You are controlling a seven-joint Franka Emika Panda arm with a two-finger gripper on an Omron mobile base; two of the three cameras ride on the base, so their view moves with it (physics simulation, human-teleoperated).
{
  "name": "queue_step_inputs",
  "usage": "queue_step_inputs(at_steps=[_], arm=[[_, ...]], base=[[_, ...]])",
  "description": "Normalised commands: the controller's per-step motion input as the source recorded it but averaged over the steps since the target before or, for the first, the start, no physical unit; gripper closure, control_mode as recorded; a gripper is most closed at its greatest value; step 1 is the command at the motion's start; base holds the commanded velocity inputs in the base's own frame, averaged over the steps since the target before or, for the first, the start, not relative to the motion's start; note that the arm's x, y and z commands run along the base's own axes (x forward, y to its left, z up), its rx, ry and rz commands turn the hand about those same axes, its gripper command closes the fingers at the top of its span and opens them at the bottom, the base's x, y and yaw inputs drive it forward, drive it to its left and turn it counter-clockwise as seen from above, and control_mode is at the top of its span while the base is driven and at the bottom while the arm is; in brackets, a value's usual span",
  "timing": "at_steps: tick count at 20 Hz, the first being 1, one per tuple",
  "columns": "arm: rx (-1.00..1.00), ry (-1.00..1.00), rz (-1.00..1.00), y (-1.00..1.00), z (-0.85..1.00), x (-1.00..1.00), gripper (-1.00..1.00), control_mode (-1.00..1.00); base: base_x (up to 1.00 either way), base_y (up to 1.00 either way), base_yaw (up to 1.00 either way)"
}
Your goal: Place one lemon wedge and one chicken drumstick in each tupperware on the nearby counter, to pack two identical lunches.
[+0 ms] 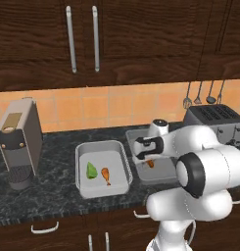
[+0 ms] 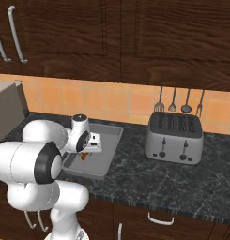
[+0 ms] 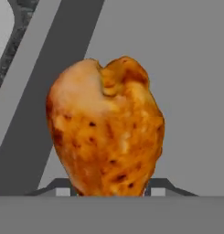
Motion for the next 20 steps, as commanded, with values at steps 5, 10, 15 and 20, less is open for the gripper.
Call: queue_step_inputs(at_steps=[5,10,15,20], arm=[[0.00,-0.30,0.00,0.00,0.51,-0.42,-1.00,-1.00],[0.00,-0.29,0.00,0.00,0.58,-0.73,-1.00,-1.00],[0.02,-0.20,0.00,0.00,0.70,-0.83,-1.00,-1.00],[0.03,-0.25,0.00,0.00,0.72,-0.98,-1.00,-1.00]], base=[[0.00,0.00,0.00],[0.00,0.00,0.00],[0.00,0.00,0.00],[0.00,0.00,0.00]])
